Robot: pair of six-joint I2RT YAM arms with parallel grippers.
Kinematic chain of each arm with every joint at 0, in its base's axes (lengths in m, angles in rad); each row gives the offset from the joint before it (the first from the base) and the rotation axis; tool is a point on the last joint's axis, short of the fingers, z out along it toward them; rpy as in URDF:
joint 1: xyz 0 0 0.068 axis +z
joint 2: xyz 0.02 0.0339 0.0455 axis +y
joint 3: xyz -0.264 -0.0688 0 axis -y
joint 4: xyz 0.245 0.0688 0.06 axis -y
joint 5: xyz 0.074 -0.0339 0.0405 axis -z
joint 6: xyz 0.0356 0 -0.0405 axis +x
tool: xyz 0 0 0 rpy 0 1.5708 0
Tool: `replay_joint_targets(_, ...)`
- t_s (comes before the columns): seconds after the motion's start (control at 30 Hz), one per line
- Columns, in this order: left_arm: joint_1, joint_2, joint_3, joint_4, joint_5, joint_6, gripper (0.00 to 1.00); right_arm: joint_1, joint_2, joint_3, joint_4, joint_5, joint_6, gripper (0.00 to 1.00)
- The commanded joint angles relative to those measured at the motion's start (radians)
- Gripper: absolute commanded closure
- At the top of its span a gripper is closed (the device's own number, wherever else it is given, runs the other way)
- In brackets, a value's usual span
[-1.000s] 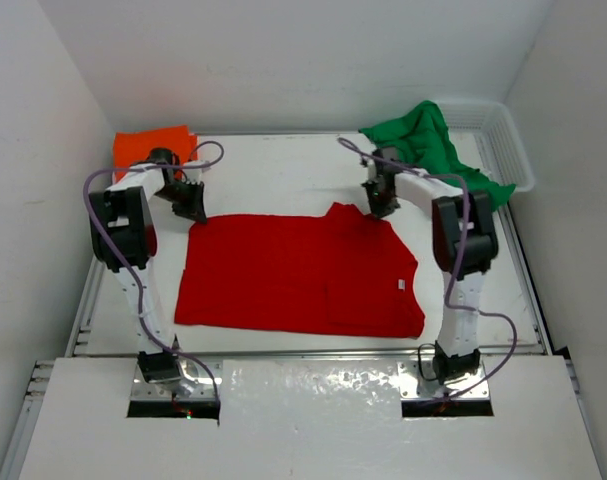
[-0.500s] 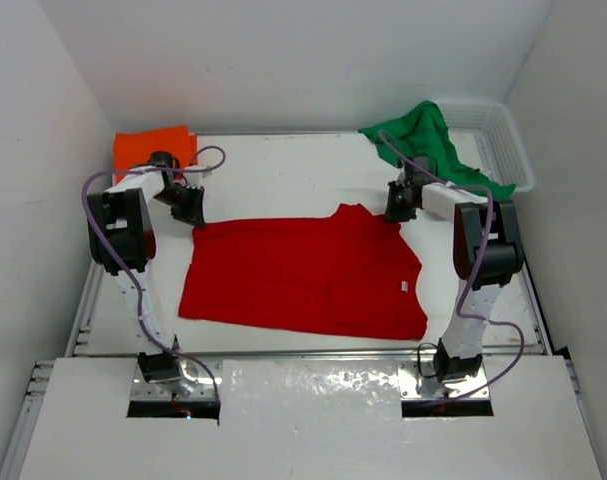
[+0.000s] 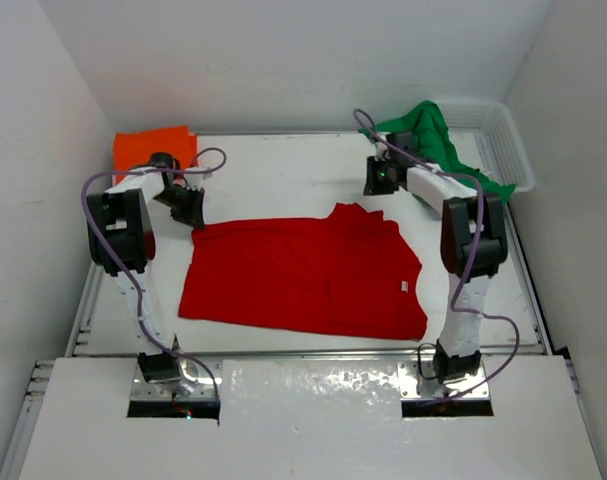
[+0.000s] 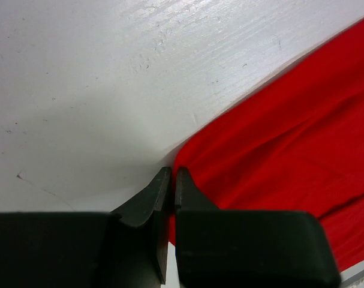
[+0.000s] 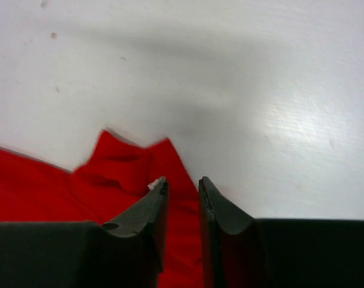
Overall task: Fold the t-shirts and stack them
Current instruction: Grap the side of the flattened tshirt furthest away from the robot with both arms
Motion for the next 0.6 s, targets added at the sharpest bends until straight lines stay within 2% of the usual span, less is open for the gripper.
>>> replay_joint_targets(0.0,-0.012,-0.031,0.002,-0.005,-0.018,0.021,1.00,0.057,0.093,0.154,-0.090,0.000,-0.088,0.74)
replay_joint_targets(0.1,-0.012,-0.034,0.005,-0.006,-0.029,0.022,1.00,0.082,0.202,0.221,-0.147,0.035,-0.119,0.74)
replay_joint_targets(0.23,-0.013,-0.039,0.003,-0.009,-0.024,0.022,1.00,0.080,0.235,0.250,-0.156,0.110,-0.110,0.73)
replay_joint_targets(0.57,-0.013,-0.036,0.006,-0.008,-0.023,0.019,1.00,0.088,0.194,0.197,-0.169,0.098,-0.163,0.71)
